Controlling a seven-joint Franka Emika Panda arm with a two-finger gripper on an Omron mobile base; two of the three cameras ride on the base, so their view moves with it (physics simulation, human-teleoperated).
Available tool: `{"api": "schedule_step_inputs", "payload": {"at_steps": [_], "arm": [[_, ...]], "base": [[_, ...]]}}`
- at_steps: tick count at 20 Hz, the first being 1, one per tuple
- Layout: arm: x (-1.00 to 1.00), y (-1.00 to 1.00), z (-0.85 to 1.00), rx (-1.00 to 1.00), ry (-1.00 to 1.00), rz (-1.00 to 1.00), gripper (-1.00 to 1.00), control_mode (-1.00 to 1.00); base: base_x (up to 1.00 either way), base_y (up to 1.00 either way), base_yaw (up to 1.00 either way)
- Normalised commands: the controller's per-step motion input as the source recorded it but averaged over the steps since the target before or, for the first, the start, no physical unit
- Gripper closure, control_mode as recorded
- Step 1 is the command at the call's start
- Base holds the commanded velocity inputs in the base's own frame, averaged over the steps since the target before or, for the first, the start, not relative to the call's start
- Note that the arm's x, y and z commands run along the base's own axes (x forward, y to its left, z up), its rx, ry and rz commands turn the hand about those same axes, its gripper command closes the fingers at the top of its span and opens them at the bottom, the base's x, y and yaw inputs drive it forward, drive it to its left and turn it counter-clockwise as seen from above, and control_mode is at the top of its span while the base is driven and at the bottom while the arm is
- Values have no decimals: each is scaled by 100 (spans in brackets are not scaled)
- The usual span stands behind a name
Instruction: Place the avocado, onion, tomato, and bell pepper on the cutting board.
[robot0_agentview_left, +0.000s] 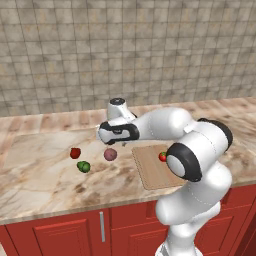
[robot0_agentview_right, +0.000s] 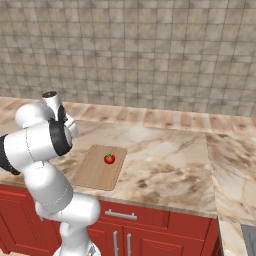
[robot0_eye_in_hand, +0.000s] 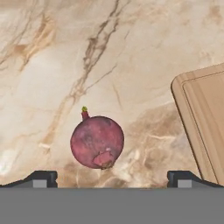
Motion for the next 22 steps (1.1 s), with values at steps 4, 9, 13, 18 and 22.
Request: {"api": "schedule_step_inputs", "payload": {"at_steps": [4, 9, 13, 18, 22], "arm": [[12, 11, -20, -9, -4, 7, -100, -100], [9, 12, -24, -6, 0, 7, -100, -100], [11, 7, -22, -4, 0, 7, -100, -100], [10, 1, -25, -7, 0, 7, -100, -100], [6, 0, -28, -8, 0, 6, -100, -100]], "base": [[0, 0, 0], [0, 0, 0], [0, 0, 0], [0, 0, 0], [0, 0, 0]]}}
